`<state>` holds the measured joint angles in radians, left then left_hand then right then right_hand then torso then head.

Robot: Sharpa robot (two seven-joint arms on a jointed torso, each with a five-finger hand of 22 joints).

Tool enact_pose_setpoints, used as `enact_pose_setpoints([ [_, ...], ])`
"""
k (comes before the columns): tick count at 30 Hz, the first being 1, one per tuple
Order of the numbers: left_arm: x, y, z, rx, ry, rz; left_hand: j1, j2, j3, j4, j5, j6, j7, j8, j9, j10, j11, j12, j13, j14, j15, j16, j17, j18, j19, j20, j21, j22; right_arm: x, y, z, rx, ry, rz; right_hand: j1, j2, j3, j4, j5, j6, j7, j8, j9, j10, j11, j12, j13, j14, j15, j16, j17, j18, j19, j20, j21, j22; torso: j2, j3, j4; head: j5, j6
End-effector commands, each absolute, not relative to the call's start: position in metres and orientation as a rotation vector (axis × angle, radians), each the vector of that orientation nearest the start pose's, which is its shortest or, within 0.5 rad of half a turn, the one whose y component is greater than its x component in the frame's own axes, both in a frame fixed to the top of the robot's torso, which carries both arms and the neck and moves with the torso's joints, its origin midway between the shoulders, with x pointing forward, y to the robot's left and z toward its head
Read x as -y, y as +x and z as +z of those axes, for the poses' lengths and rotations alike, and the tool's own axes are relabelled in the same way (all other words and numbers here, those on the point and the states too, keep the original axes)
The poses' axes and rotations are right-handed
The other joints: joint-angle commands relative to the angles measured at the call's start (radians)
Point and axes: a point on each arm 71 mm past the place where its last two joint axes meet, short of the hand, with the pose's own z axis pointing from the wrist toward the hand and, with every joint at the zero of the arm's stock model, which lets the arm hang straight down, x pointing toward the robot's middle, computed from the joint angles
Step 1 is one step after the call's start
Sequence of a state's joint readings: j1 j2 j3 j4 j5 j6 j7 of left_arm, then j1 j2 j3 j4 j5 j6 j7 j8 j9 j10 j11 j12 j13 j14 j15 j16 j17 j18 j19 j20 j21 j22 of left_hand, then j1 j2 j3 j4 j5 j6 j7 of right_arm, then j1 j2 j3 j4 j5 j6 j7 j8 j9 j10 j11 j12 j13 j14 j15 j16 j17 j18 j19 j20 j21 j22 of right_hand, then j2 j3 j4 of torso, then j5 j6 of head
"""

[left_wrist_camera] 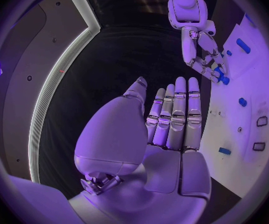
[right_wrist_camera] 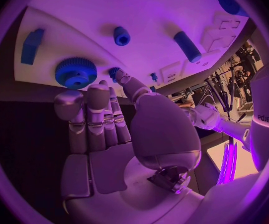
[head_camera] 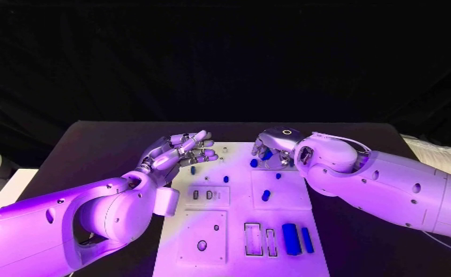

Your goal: Assemble the parts on the task board

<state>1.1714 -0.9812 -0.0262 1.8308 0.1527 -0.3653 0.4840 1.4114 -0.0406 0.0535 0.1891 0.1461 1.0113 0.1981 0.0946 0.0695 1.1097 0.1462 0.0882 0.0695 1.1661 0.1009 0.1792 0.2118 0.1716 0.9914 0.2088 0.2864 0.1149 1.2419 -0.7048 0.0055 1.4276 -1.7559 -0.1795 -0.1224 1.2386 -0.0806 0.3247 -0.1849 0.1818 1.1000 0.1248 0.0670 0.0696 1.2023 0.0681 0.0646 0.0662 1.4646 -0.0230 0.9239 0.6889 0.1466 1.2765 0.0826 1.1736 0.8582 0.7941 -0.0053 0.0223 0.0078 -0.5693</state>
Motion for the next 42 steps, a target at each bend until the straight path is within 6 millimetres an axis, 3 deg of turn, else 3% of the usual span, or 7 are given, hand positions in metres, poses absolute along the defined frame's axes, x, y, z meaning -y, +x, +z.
enact_pose_setpoints([
  [1, -0.191, 0.426, -0.157, -1.353, -1.249, -1.747, -0.012, 0.002, -0.005, -0.001, -0.004, 0.001, 0.005, -0.006, -0.001, -0.003, 0.003, -0.006, -0.001, -0.009, 0.001, -0.007, 0.002, 0.010, -0.003, 0.003, -0.005, -0.002, 0.150, 0.510, -0.159, -1.601, -0.511, 0.480, 0.004, -0.003, 0.004, 0.004, -0.004, -0.003, 0.001, -0.002, 0.001, -0.008, 0.002, -0.003, -0.001, 0.019, 0.005, 0.008, 0.004, -0.018, -0.004, 0.001, 0.007, 0.004, 0.007, 0.0007, 0.0031, -0.001, 0.001],
  [14, -0.193, 0.427, -0.156, -1.353, -1.248, -1.743, -0.012, 0.002, -0.005, -0.001, -0.004, 0.001, 0.005, -0.007, -0.001, -0.003, 0.004, -0.007, -0.001, -0.010, 0.001, -0.008, 0.002, 0.010, -0.004, 0.003, -0.005, -0.003, 0.142, 0.508, -0.159, -1.604, -0.527, 0.498, 0.006, 0.006, 0.017, 0.019, -0.008, 0.010, 0.001, 0.001, 0.003, 0.001, 0.000, 0.000, 0.000, 0.021, 0.005, 0.043, 0.037, -0.021, -0.002, 0.002, 0.030, 0.031, 0.019, 0.0009, 0.0035, 0.001, 0.000],
  [23, -0.194, 0.427, -0.155, -1.354, -1.248, -1.741, -0.011, 0.003, -0.006, -0.002, -0.003, 0.000, 0.005, -0.007, -0.001, -0.004, 0.004, -0.007, -0.001, -0.010, 0.001, -0.009, 0.003, 0.011, -0.004, 0.004, -0.006, -0.003, 0.142, 0.510, -0.161, -1.617, -0.529, 0.490, 0.013, 0.017, 0.036, 0.035, -0.016, 0.027, -0.004, 0.003, 0.006, 0.014, -0.004, 0.000, 0.000, 0.023, 0.003, 0.082, 0.074, -0.026, 0.007, 0.001, 0.060, 0.071, 0.025, -0.0009, 0.0055, 0.001, 0.002],
  [30, -0.195, 0.427, -0.154, -1.356, -1.250, -1.736, -0.011, 0.002, -0.008, -0.004, -0.004, -0.003, 0.009, -0.012, -0.002, -0.007, 0.006, -0.011, -0.001, -0.010, 0.002, -0.012, 0.005, 0.011, -0.004, 0.005, -0.008, -0.004, 0.141, 0.511, -0.160, -1.598, -0.523, 0.491, 0.041, 0.061, 0.090, 0.061, -0.101, 0.085, -0.021, 0.022, 0.021, 0.065, -0.020, 0.006, 0.005, 0.035, -0.010, 0.171, 0.162, -0.042, 0.046, -0.008, 0.129, 0.175, 0.027, -0.0014, 0.0051, 0.006, 0.004],
  [35, -0.195, 0.427, -0.155, -1.360, -1.253, -1.731, -0.012, 0.003, -0.012, -0.007, -0.004, -0.009, 0.016, -0.019, -0.002, -0.013, 0.011, -0.018, -0.001, -0.008, 0.005, -0.016, 0.008, 0.011, -0.003, 0.006, -0.010, -0.006, 0.140, 0.510, -0.156, -1.556, -0.509, 0.502, 0.044, 0.063, 0.105, 0.071, -0.116, 0.093, -0.022, 0.023, 0.027, 0.076, -0.023, 0.003, 0.005, 0.032, -0.012, 0.183, 0.170, -0.043, 0.045, -0.010, 0.137, 0.184, 0.029, -0.0013, 0.0049, 0.009, 0.005],
  [42, -0.196, 0.427, -0.155, -1.363, -1.257, -1.724, -0.010, 0.003, -0.014, -0.010, -0.004, -0.013, 0.019, -0.023, -0.003, -0.018, 0.014, -0.022, -0.002, -0.007, 0.006, -0.020, 0.010, 0.011, -0.003, 0.007, -0.011, -0.008, 0.139, 0.507, -0.149, -1.491, -0.462, 0.519, 0.020, 0.045, 0.106, 0.102, -0.129, 0.097, -0.025, 0.020, 0.034, 0.086, -0.024, 0.000, 0.005, 0.029, -0.012, 0.200, 0.180, -0.045, 0.044, -0.011, 0.147, 0.194, 0.032, -0.0025, 0.0055, 0.007, 0.009],
])
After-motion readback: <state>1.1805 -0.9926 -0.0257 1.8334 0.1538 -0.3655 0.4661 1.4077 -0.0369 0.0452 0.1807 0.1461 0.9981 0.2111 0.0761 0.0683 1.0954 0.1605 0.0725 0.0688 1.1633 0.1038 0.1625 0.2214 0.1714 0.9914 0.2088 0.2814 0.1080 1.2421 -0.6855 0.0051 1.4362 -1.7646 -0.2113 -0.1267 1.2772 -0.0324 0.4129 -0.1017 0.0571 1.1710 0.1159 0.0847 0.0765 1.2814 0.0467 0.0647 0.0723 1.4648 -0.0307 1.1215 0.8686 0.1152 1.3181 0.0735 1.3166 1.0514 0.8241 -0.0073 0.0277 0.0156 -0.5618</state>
